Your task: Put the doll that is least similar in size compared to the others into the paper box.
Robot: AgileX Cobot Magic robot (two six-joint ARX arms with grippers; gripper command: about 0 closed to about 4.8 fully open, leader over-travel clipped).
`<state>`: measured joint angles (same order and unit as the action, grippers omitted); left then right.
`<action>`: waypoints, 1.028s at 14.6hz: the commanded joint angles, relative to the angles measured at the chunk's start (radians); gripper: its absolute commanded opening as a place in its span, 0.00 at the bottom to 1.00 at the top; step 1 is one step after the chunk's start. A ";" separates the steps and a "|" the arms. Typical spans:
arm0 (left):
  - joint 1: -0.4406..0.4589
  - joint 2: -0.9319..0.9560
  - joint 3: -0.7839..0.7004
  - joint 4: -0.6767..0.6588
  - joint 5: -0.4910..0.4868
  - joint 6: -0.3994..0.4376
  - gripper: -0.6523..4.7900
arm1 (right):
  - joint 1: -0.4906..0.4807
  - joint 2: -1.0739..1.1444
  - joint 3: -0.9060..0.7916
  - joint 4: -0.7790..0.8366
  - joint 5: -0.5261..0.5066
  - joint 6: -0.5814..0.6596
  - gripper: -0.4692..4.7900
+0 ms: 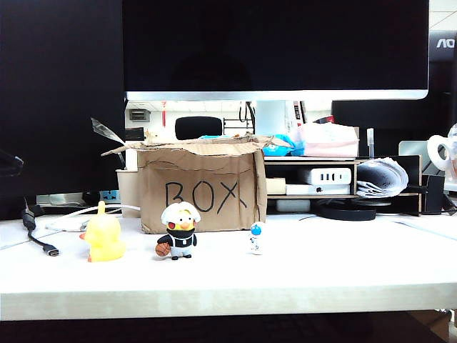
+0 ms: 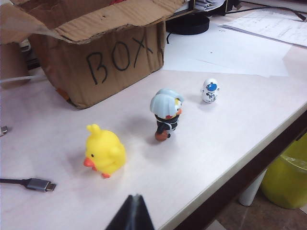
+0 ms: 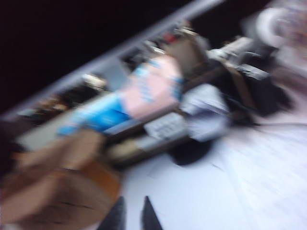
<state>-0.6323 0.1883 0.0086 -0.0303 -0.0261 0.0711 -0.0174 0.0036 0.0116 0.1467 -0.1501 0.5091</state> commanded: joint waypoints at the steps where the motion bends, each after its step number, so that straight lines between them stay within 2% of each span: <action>1: 0.000 0.000 0.001 0.010 0.004 0.000 0.11 | 0.002 0.002 0.042 0.062 -0.060 0.031 0.21; 2: 0.000 0.000 0.001 0.009 0.004 0.000 0.11 | 0.002 0.020 0.065 0.050 -0.079 0.029 0.21; 4: 0.000 0.000 0.001 0.009 0.004 0.000 0.11 | 0.002 0.134 0.109 0.044 -0.197 0.029 0.21; 5: 0.000 0.000 0.001 0.010 0.004 0.000 0.11 | 0.004 0.242 0.139 0.045 -0.261 -0.002 0.21; 7: 0.000 0.000 0.001 0.009 0.004 0.000 0.11 | 0.055 0.454 0.208 0.043 -0.304 -0.127 0.21; 9: 0.000 0.000 0.001 0.010 0.004 0.000 0.11 | 0.214 0.729 0.337 0.044 -0.295 -0.336 0.43; 10: 0.000 0.000 0.001 0.009 0.004 0.000 0.11 | 0.254 0.788 0.367 0.044 -0.293 -0.386 0.49; 11: 0.000 0.000 0.001 0.010 0.004 0.000 0.11 | 0.351 0.954 0.454 0.044 -0.253 -0.468 0.78; 12: 0.000 0.000 0.001 0.010 0.005 0.000 0.11 | 0.396 1.053 0.509 0.038 -0.192 -0.481 1.00; 15: 0.000 0.000 0.001 0.009 0.005 0.000 0.11 | 0.456 1.305 0.648 0.007 -0.162 -0.488 1.00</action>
<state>-0.6323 0.1879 0.0086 -0.0303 -0.0261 0.0708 0.4309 1.2774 0.6430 0.1539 -0.3134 0.0254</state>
